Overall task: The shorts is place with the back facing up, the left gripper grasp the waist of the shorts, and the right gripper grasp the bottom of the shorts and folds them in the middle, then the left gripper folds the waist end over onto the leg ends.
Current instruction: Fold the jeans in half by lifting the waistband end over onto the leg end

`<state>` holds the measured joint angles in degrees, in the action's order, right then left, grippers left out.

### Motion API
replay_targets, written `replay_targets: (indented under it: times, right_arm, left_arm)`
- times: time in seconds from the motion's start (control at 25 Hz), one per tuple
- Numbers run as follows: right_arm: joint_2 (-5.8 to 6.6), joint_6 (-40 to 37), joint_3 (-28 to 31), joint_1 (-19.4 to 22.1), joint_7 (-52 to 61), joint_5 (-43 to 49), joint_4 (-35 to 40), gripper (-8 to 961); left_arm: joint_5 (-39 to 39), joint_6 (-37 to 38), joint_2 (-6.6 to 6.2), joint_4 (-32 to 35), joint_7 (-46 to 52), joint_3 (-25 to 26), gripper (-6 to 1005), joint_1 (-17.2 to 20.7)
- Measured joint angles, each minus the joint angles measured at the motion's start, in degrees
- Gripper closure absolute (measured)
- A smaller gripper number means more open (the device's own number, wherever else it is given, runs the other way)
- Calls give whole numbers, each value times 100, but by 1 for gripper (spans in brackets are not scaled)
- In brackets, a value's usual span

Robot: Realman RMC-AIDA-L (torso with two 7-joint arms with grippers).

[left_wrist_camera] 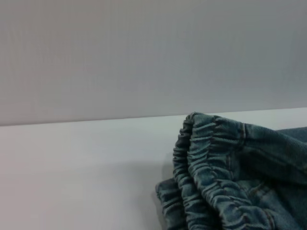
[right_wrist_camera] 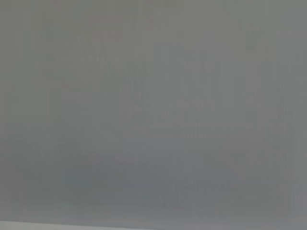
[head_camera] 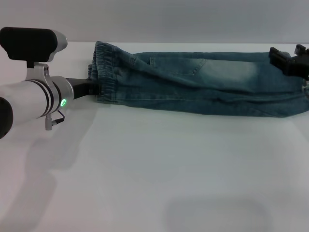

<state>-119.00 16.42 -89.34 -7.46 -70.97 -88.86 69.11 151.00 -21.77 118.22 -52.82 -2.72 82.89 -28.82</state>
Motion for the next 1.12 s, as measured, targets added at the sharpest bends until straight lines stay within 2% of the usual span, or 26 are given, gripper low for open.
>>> replay_targets:
  times: [0.16,0.4,0.6,0.64,0.76,1.12]
  right_arm:
    - [0,11,4,10,0,1,0,347]
    - [0,46,-49,-9,-17,1,-26,355]
    - [-6,88,-63,-7,-21,1,-31,361]
    - [-8,118,-69,-7,-21,1,-33,362]
    - [-14,231,-121,-11,-20,1,-40,366]
    - [5,292,-740,-200,-58,1,2,378]
  left_arm:
    - [-35,-70,0,-199,6,-2,780,87]
    - [-56,-317,-8,-836,-37,-1,923,362]
    - [-53,-458,-14,-1157,-39,-1,937,510]
    - [-20,-637,-7,-1671,-40,-1,940,756]
    - [-10,-788,-8,-2095,-41,-6,940,953]
    - [77,-1083,-10,-3092,-39,-146,940,1426]
